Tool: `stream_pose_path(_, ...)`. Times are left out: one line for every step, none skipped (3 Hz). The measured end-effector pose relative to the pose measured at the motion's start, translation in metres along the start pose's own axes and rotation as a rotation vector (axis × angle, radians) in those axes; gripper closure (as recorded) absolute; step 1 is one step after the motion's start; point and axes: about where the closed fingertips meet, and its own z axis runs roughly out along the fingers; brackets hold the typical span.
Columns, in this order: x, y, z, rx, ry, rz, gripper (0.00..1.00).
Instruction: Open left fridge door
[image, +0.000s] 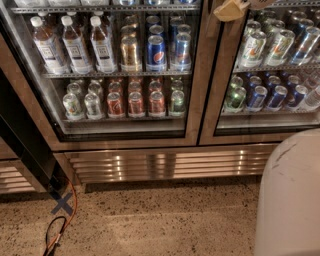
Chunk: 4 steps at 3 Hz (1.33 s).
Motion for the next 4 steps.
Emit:
stream_pose_path(-0.0005,-0.0002,-0.0004,0.002,0.000,0.004,1.00)
stream_pose_path(-0.0006,-0.0003,-0.0008,0.003,-0.001,0.009,1.00)
stream_pose_path(-0.0006,-0.0005,-0.0010,0.003,0.000,0.013,1.00)
stream_pose_path(-0.0009,-0.0025,-0.0041,0.013,-0.005,0.021,0.81)
